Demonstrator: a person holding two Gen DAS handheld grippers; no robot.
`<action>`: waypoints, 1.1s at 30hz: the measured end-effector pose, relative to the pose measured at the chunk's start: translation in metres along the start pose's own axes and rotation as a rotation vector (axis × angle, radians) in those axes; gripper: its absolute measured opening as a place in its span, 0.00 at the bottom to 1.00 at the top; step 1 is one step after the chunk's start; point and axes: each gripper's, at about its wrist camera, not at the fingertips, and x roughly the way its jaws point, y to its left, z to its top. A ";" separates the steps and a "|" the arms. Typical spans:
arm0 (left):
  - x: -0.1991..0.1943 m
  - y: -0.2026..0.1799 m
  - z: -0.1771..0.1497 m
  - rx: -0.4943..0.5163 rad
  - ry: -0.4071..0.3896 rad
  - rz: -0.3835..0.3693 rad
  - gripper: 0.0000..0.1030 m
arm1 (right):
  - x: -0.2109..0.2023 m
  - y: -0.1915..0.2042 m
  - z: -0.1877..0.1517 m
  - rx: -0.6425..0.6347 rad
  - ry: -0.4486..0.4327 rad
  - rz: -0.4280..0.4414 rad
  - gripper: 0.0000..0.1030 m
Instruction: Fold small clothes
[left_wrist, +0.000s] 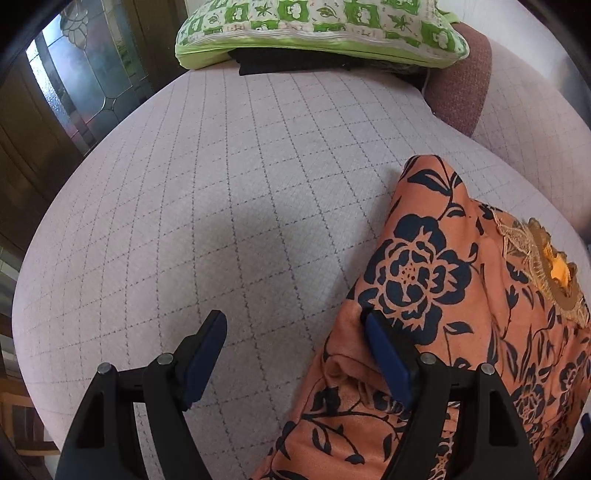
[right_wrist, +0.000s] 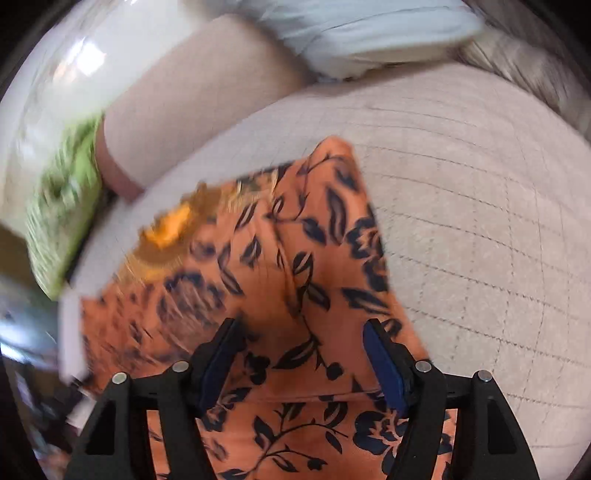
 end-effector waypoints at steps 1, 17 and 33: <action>-0.002 0.000 0.002 -0.005 -0.007 0.000 0.76 | -0.008 0.000 0.003 -0.007 -0.036 0.025 0.70; -0.007 0.003 0.001 0.011 -0.057 0.031 0.76 | 0.052 0.009 0.027 -0.078 0.083 0.228 0.15; -0.007 -0.011 -0.003 0.074 -0.071 0.073 0.76 | 0.010 0.005 0.018 -0.233 -0.011 -0.047 0.08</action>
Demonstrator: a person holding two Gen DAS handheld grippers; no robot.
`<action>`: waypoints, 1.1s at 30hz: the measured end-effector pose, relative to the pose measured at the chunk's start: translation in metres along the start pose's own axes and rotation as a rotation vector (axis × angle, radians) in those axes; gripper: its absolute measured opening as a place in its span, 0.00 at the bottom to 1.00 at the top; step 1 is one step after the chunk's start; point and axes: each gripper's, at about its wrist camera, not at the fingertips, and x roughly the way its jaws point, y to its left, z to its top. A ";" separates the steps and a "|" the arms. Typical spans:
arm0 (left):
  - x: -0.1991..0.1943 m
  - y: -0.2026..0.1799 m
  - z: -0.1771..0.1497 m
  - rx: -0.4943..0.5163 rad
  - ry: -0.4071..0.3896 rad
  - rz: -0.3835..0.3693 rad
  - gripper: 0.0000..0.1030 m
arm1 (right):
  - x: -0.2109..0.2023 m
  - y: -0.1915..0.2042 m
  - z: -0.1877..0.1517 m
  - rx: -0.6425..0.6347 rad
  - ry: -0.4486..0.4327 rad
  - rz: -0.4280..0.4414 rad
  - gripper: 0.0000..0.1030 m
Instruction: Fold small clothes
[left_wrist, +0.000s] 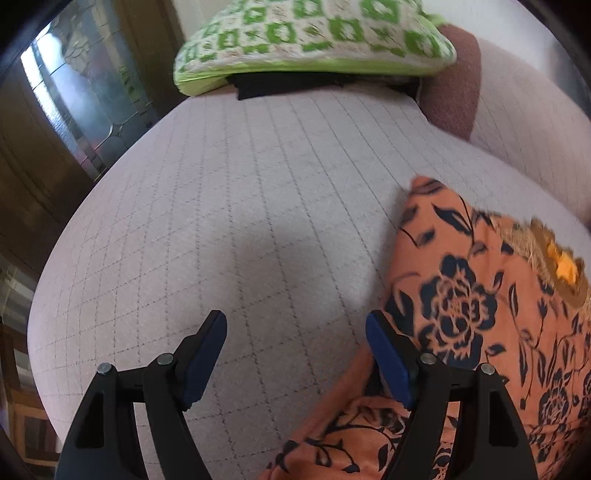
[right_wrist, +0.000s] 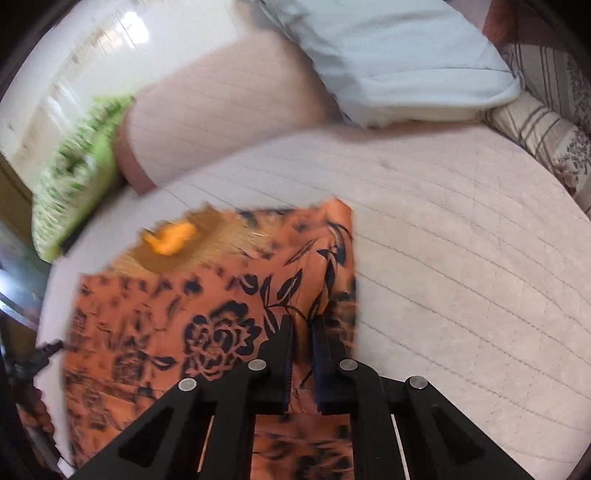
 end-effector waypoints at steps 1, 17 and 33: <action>0.000 -0.003 -0.001 0.014 -0.005 0.020 0.76 | 0.010 -0.004 -0.001 0.013 0.055 0.017 0.09; -0.028 -0.046 -0.009 0.173 -0.122 -0.092 0.76 | 0.002 0.016 0.006 -0.017 -0.025 0.134 0.14; -0.003 -0.065 -0.008 0.261 -0.057 -0.025 0.87 | 0.042 0.000 0.026 0.000 -0.006 0.063 0.15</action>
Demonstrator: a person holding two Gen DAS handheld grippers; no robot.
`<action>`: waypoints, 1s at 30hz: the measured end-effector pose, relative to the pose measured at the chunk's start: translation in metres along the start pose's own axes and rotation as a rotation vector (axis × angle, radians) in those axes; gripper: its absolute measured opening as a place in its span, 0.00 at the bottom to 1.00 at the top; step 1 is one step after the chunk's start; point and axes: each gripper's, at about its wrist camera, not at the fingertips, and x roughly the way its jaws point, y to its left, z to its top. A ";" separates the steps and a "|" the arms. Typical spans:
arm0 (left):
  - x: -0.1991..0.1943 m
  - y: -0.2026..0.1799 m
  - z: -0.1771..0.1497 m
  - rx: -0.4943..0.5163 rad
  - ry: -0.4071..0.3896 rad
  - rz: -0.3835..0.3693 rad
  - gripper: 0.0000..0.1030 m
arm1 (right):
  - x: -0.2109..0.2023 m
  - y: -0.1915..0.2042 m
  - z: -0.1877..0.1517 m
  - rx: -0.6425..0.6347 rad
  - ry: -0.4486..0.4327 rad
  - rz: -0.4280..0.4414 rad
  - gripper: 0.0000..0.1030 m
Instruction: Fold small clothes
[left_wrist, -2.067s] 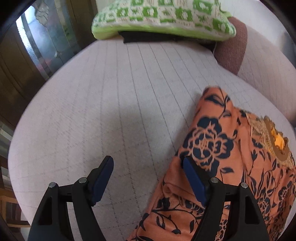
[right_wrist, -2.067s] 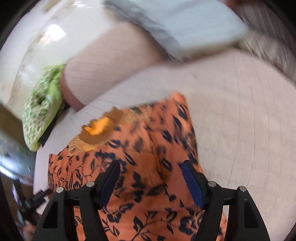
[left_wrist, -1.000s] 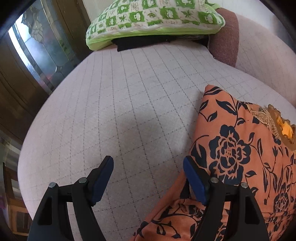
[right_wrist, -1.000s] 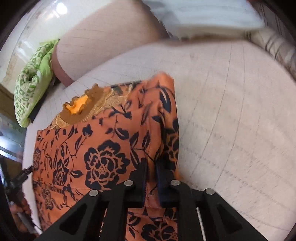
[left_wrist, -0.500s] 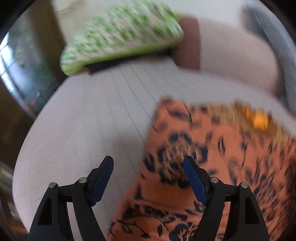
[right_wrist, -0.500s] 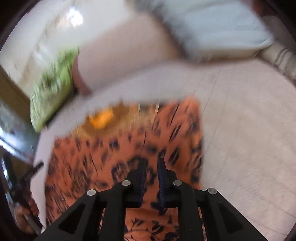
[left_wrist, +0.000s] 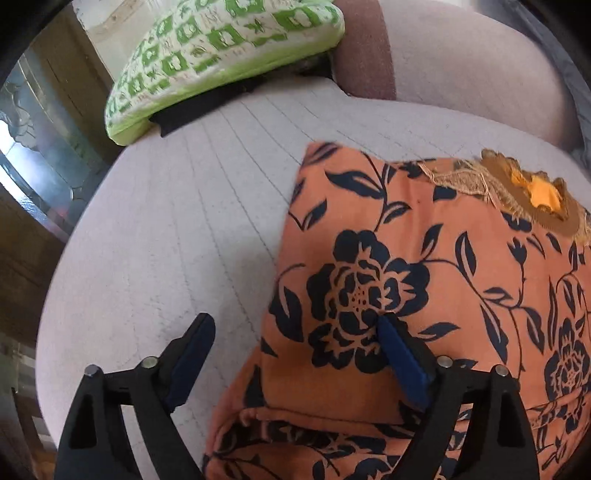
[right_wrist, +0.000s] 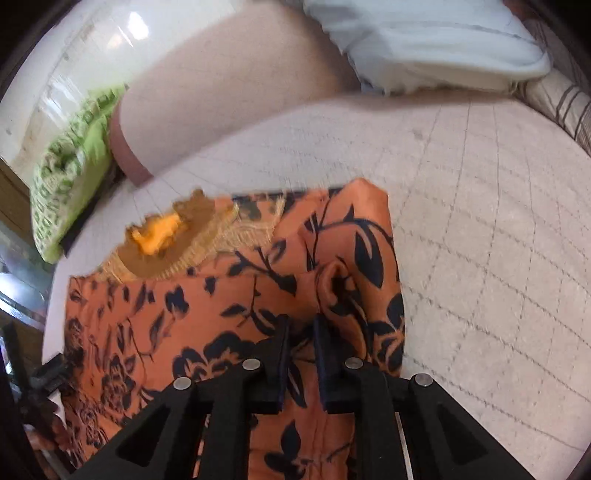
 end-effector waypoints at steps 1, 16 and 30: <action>-0.004 0.000 0.001 0.004 -0.014 -0.011 0.87 | -0.003 0.005 0.003 -0.018 0.013 -0.013 0.15; -0.080 -0.002 -0.009 -0.034 -0.196 -0.015 0.87 | -0.038 0.052 -0.028 -0.136 -0.037 0.093 0.15; -0.096 -0.010 -0.032 -0.024 -0.211 -0.038 0.87 | -0.029 0.052 -0.063 -0.161 0.076 0.022 0.15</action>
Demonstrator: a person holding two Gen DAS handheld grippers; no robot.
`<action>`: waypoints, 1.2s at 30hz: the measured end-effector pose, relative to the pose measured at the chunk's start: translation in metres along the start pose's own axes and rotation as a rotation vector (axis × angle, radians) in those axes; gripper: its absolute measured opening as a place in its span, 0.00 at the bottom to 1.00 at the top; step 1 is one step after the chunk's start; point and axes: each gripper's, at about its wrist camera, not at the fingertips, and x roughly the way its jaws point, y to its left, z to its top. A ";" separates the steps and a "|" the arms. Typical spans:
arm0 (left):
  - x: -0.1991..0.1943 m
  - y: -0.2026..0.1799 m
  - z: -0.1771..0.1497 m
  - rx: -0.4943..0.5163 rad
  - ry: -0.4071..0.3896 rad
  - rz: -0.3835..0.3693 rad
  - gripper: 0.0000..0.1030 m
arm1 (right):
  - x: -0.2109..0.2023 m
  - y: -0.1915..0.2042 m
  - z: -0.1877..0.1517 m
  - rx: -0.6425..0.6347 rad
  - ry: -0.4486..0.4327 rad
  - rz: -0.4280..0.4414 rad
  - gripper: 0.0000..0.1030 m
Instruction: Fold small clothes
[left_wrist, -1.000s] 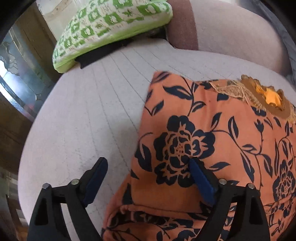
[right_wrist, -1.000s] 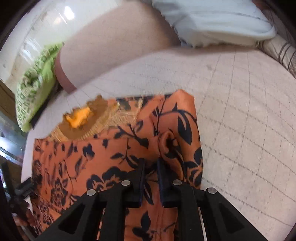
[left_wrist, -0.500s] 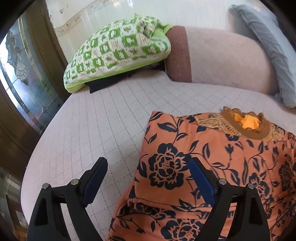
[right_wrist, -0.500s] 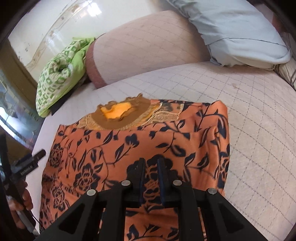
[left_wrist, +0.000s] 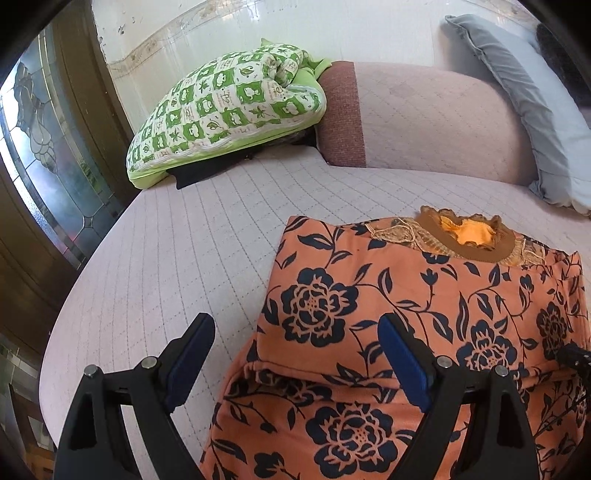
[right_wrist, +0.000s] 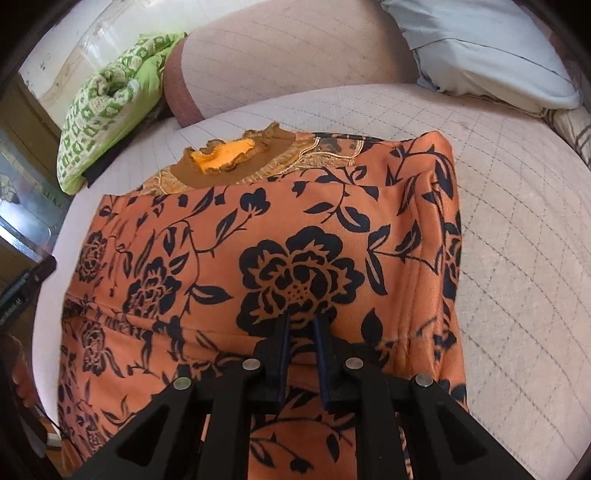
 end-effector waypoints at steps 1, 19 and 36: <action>0.000 -0.001 -0.001 0.000 0.002 -0.002 0.87 | -0.003 -0.001 -0.002 0.009 -0.011 0.011 0.15; 0.055 -0.041 0.004 0.068 0.126 -0.046 0.87 | 0.012 -0.004 0.009 0.009 0.044 0.028 0.15; 0.091 -0.042 -0.012 -0.004 0.145 -0.085 1.00 | 0.020 -0.007 0.015 0.010 0.049 0.054 0.16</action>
